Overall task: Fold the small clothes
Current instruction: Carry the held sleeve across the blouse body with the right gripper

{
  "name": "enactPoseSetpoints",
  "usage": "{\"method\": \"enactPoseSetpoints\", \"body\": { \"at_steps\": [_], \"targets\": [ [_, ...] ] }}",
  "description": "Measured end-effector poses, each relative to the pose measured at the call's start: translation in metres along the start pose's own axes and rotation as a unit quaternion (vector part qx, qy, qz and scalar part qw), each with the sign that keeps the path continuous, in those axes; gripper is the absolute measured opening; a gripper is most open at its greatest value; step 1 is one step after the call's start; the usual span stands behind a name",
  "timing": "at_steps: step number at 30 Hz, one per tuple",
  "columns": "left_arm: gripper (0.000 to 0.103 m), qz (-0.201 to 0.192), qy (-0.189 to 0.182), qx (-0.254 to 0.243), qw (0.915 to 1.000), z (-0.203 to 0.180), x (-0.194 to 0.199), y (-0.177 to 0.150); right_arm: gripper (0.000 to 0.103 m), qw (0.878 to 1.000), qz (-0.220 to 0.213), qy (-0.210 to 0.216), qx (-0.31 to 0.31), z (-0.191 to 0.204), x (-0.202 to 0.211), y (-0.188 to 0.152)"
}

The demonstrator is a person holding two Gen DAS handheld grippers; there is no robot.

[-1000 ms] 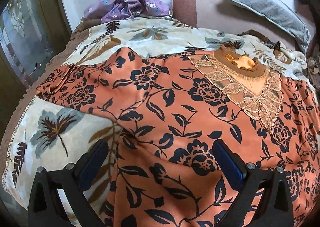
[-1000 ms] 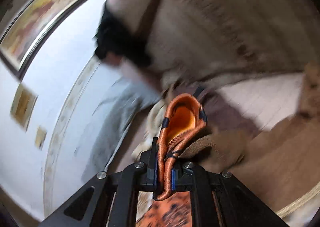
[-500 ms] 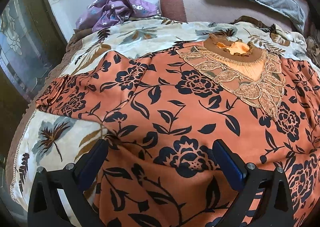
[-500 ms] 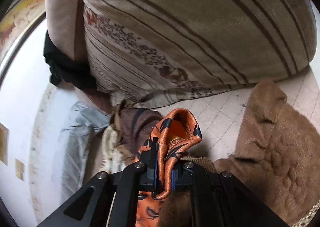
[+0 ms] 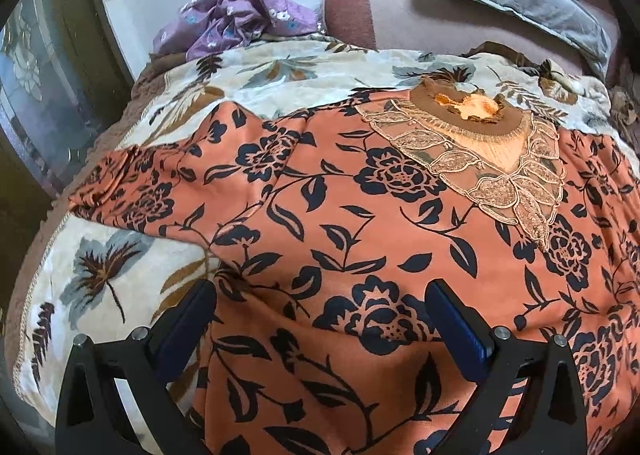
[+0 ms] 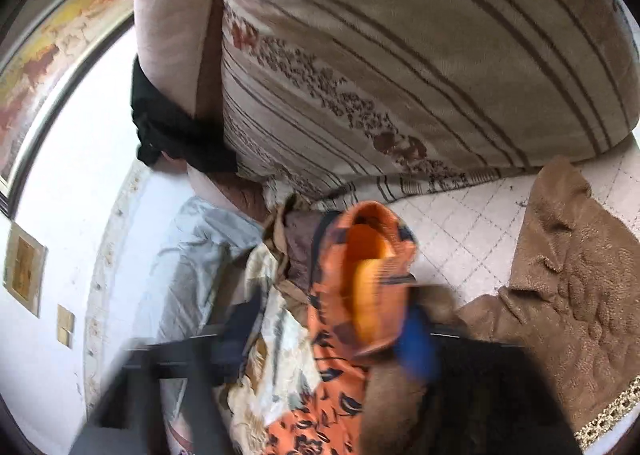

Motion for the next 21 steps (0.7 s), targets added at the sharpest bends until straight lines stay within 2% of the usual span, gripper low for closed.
{"method": "enactPoseSetpoints", "body": {
  "at_steps": [3,8,10,13,17,21],
  "targets": [
    [0.103,0.001,0.008,-0.014,0.9999,-0.005,-0.003,-0.002,0.079,1.000,-0.013,0.001,0.015,0.003,0.012,0.007],
    [0.103,-0.009,0.008,-0.021,0.9997,-0.009,0.000,-0.001,0.068,0.999,0.016,-0.018,0.028,0.002,0.010,0.003],
    [0.103,-0.013,0.008,-0.025,0.9996,-0.011,0.001,0.000,0.052,0.999,0.036,-0.022,0.021,-0.004,0.003,-0.001],
    [0.103,-0.010,0.007,-0.027,0.9996,-0.012,0.000,-0.001,0.040,0.998,0.039,-0.033,0.028,-0.005,-0.002,-0.003],
    [0.103,-0.010,0.004,-0.024,0.9997,-0.012,0.001,-0.001,0.035,0.995,0.036,-0.059,0.066,-0.001,-0.009,-0.007],
    [0.103,-0.013,0.003,-0.018,0.9997,-0.009,0.003,0.000,0.013,0.995,0.018,-0.063,0.077,0.003,-0.002,-0.005]
  ]
}}
Point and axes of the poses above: each gripper's, at about its wrist camera, not at the fingertips, and x roughly against the way its jaws point, z to its left, y to its top, the point moved 6 cm from there along -x, roughly the way its jaws point, and after that the axes turned 5 degrees about -z, right-handed, at the moved point
